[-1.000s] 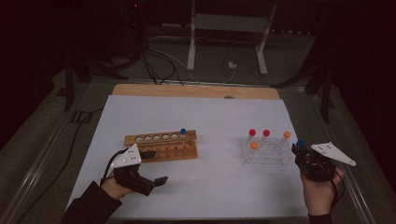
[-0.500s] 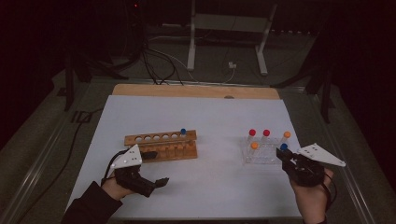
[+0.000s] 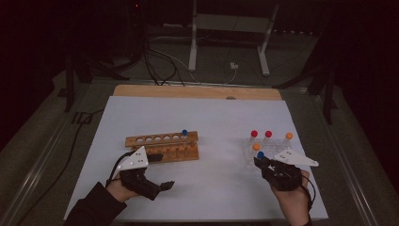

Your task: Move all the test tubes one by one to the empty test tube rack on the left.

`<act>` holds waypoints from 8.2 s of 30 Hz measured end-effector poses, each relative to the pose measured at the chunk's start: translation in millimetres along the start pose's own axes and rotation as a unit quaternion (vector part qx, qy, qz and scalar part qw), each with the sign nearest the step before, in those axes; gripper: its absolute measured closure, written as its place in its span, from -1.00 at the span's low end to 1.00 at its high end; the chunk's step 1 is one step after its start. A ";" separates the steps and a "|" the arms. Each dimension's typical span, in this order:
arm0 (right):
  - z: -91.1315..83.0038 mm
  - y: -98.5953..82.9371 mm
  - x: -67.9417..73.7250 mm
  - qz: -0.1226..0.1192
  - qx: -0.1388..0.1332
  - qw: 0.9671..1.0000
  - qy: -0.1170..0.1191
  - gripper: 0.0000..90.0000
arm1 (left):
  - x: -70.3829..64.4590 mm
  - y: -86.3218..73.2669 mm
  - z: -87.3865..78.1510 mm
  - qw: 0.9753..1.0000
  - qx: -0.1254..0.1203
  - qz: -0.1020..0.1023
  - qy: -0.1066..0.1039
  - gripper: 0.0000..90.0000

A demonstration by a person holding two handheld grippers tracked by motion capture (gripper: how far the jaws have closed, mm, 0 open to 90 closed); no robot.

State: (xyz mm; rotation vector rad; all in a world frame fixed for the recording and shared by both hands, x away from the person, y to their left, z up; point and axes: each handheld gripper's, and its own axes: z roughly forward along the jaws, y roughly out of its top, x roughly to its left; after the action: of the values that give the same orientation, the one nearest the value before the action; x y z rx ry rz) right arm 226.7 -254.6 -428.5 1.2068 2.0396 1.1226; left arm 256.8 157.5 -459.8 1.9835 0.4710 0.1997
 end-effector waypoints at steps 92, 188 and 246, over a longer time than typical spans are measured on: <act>28.6 -6.7 49.1 -0.061 0.004 0.995 0.080 0.45 | -37.6 106.1 126.4 0.993 0.010 0.098 -0.063 0.71; 12.5 -4.7 28.7 -0.010 -0.071 0.994 0.086 -1.00 | 75.7 40.0 50.3 0.988 0.022 -0.013 0.149 0.70; 58.9 -18.8 -37.7 0.018 0.036 0.999 -0.013 0.63 | 29.6 18.1 -8.4 0.998 -0.009 -0.003 0.069 -0.96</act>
State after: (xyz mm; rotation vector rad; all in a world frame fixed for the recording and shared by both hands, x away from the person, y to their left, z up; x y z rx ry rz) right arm 280.3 -269.6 -474.8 1.2915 2.0608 1.0527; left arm 285.1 169.7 -441.8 1.9582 0.5620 0.3387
